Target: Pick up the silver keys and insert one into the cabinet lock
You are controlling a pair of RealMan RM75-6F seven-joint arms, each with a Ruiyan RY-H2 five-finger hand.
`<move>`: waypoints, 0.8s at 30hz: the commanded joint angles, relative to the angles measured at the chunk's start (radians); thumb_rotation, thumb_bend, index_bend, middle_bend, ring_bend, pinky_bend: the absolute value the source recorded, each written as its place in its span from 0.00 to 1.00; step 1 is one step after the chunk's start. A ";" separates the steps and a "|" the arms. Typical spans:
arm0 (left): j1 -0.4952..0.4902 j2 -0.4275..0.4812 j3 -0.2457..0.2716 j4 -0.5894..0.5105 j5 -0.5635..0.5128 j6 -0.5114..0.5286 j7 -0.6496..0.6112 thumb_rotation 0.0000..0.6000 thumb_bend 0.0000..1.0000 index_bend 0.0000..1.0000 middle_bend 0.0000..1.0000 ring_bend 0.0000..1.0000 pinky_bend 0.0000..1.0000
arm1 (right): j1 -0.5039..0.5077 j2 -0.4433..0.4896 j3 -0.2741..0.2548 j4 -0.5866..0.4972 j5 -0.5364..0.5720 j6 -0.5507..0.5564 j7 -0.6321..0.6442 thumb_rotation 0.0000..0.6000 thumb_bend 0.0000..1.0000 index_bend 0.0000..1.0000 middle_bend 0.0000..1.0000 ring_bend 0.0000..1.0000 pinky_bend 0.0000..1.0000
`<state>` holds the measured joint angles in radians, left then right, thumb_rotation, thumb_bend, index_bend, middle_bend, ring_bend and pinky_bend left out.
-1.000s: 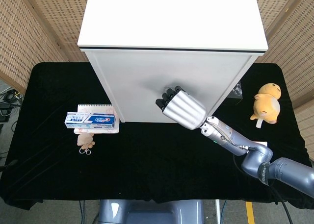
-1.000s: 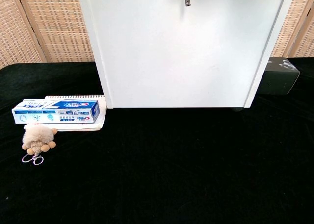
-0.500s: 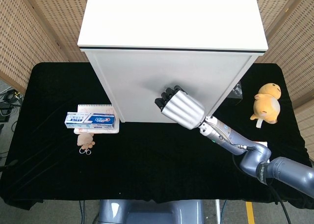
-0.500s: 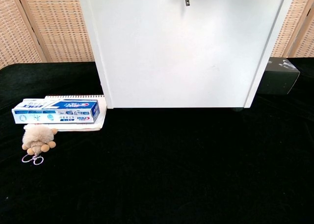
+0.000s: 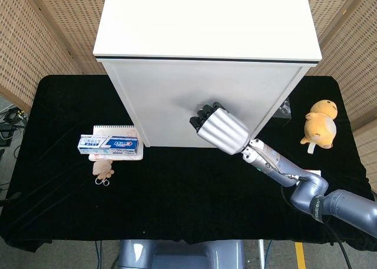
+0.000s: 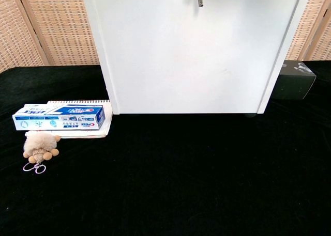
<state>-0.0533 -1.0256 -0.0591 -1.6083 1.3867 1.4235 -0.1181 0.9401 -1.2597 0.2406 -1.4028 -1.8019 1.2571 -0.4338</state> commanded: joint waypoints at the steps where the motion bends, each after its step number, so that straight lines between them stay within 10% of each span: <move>1: 0.000 0.000 0.000 0.000 0.000 0.000 0.001 1.00 0.00 0.00 0.00 0.00 0.00 | -0.002 0.002 -0.002 0.001 0.002 0.001 0.002 1.00 0.59 0.73 0.80 0.75 0.97; 15: 0.001 0.000 0.001 -0.003 0.001 0.001 0.003 1.00 0.00 0.00 0.00 0.00 0.00 | -0.011 0.013 -0.001 0.001 0.011 0.012 0.007 1.00 0.58 0.70 0.80 0.75 0.97; 24: 0.002 0.000 0.002 -0.003 0.005 0.005 0.003 1.00 0.00 0.00 0.00 0.00 0.00 | -0.018 0.031 -0.004 -0.016 0.013 0.012 0.005 1.00 0.41 0.58 0.80 0.74 0.97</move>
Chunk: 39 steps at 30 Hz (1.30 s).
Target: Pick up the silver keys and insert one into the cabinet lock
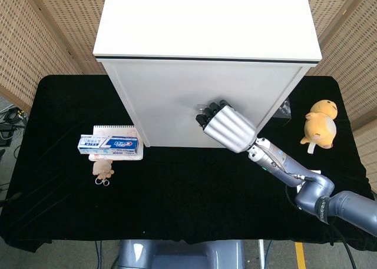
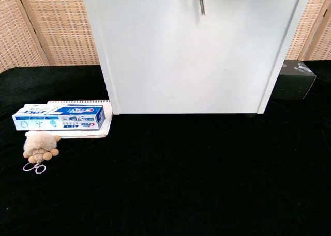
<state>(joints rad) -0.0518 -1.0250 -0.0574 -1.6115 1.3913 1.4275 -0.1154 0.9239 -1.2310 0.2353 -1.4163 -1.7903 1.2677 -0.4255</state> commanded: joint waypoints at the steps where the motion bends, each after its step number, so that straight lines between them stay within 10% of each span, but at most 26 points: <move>1: 0.000 0.000 0.000 0.000 0.001 0.001 0.000 1.00 0.00 0.00 0.00 0.00 0.00 | -0.002 0.004 0.002 -0.004 0.001 0.003 -0.005 1.00 0.41 0.58 0.80 0.74 0.97; 15: 0.003 0.004 0.001 0.000 0.006 0.007 -0.011 1.00 0.00 0.00 0.00 0.00 0.00 | -0.030 0.053 0.000 -0.041 -0.021 0.050 -0.004 1.00 0.40 0.60 0.80 0.74 0.97; 27: 0.020 0.012 0.009 -0.002 0.043 0.048 -0.036 1.00 0.00 0.00 0.00 0.00 0.00 | -0.238 0.194 -0.101 -0.055 -0.117 0.304 0.096 1.00 0.40 0.57 0.72 0.66 0.90; 34: 0.039 0.005 0.015 0.000 0.074 0.097 -0.024 1.00 0.00 0.00 0.00 0.00 0.00 | -0.455 0.217 -0.175 -0.104 0.000 0.430 0.138 1.00 0.11 0.23 0.23 0.11 0.30; 39: 0.053 -0.013 0.018 0.010 0.102 0.142 -0.002 1.00 0.00 0.00 0.00 0.00 0.00 | -0.578 0.225 -0.233 -0.217 0.106 0.426 0.152 1.00 0.00 0.04 0.00 0.00 0.05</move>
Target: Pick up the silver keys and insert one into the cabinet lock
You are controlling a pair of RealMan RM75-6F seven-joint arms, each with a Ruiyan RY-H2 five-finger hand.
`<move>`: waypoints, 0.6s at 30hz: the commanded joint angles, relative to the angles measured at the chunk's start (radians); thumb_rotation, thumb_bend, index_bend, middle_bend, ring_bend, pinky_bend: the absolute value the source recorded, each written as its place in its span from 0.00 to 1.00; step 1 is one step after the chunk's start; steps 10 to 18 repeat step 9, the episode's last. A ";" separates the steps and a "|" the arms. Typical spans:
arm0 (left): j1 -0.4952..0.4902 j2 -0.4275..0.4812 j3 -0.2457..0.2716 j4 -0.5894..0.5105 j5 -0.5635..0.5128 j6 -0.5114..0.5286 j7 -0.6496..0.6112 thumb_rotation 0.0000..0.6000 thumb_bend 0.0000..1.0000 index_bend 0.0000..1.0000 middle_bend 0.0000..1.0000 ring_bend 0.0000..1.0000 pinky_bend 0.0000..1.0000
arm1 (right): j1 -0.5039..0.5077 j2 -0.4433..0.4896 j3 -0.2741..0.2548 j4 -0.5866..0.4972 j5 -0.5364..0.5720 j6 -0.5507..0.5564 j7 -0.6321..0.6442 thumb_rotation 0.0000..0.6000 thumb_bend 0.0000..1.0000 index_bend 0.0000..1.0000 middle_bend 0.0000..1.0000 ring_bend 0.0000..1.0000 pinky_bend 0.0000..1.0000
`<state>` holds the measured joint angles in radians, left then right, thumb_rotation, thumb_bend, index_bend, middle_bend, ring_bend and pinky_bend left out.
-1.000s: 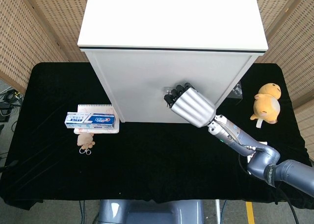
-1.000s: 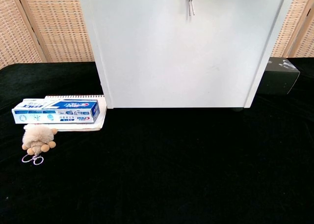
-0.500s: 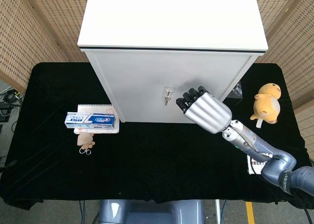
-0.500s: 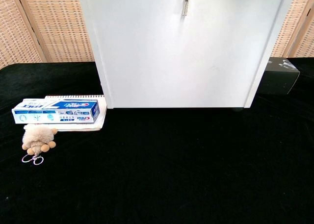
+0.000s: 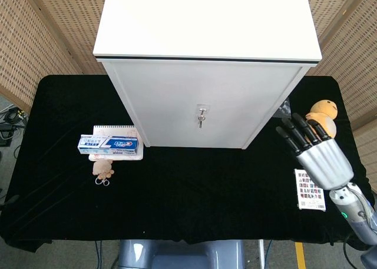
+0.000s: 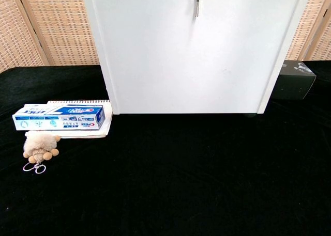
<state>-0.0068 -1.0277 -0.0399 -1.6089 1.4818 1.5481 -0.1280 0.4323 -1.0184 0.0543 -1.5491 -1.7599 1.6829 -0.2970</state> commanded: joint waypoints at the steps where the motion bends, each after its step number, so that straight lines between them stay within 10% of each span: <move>1: 0.012 -0.020 -0.004 0.017 0.018 0.042 0.017 1.00 0.00 0.00 0.00 0.00 0.00 | -0.108 0.012 -0.063 -0.109 0.093 0.009 0.039 1.00 0.00 0.02 0.00 0.00 0.03; 18: 0.032 -0.075 -0.009 0.079 0.056 0.118 0.026 1.00 0.00 0.00 0.00 0.00 0.00 | -0.205 -0.034 -0.101 -0.148 0.139 0.009 0.098 1.00 0.00 0.00 0.00 0.00 0.00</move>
